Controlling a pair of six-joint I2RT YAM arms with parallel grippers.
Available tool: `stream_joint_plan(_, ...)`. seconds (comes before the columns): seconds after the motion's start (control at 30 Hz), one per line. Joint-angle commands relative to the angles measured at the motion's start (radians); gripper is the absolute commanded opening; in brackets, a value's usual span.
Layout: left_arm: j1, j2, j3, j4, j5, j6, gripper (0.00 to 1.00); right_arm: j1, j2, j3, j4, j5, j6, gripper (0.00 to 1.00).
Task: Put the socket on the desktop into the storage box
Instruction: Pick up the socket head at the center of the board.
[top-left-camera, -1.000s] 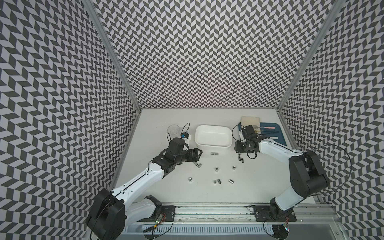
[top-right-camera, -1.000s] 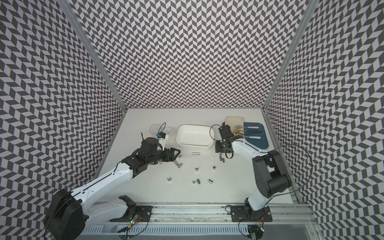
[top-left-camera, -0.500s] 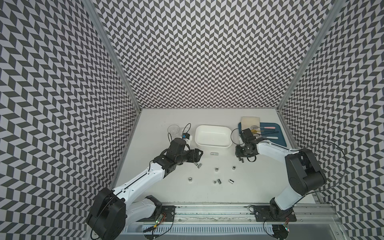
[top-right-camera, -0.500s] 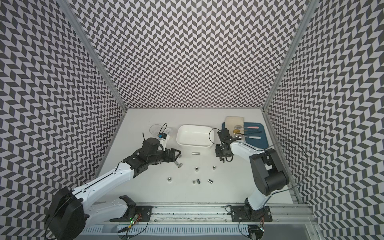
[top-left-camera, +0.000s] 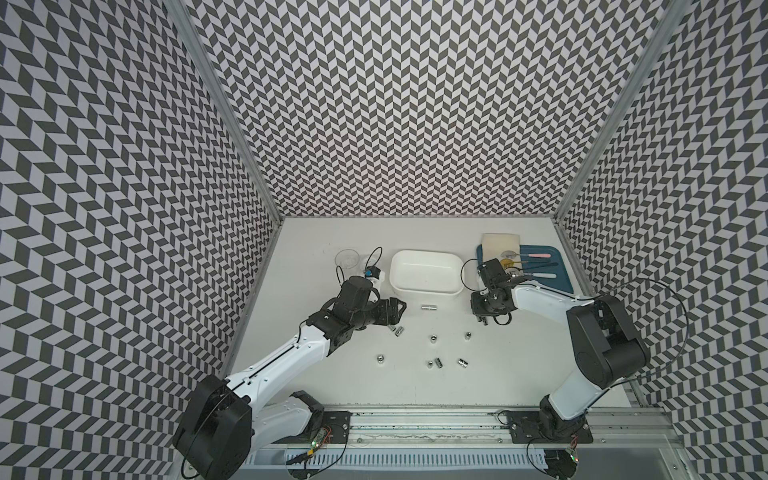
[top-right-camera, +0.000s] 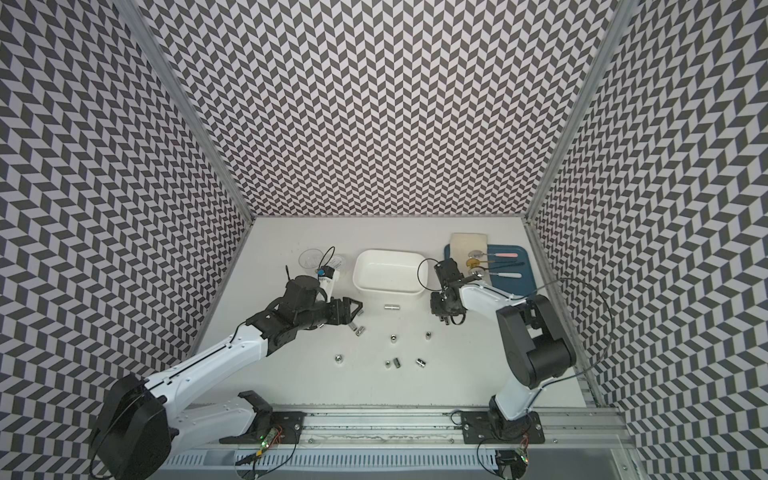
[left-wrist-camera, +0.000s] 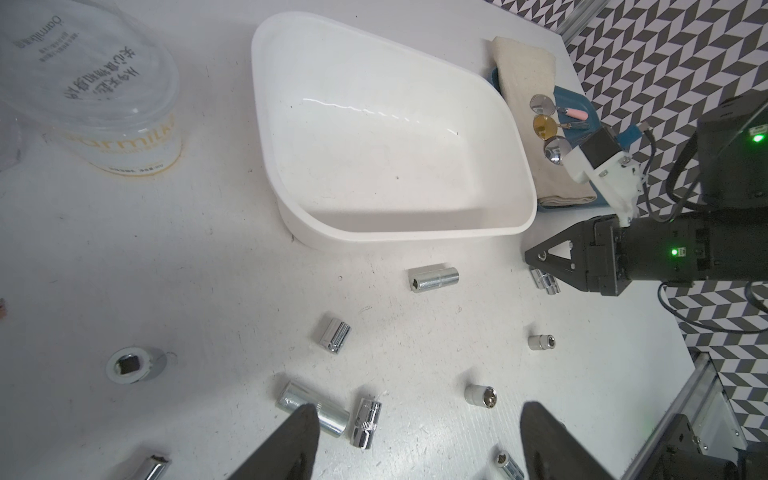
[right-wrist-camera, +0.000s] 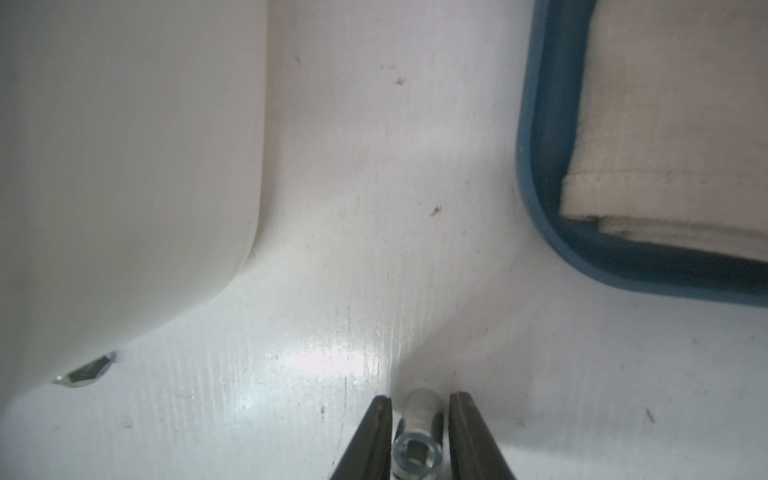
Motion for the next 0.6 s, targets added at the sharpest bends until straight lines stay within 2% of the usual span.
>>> stream_joint_plan(0.0,-0.007,0.004,-0.008,0.002,-0.005,0.003,0.79,0.010,0.000,-0.007,0.034,-0.002,0.006,0.25)
stream_joint_plan(0.57,-0.014,-0.007,-0.010,-0.012,-0.034,-0.001,0.79,0.009,-0.114,0.038,-0.012,0.004,0.013,0.21)
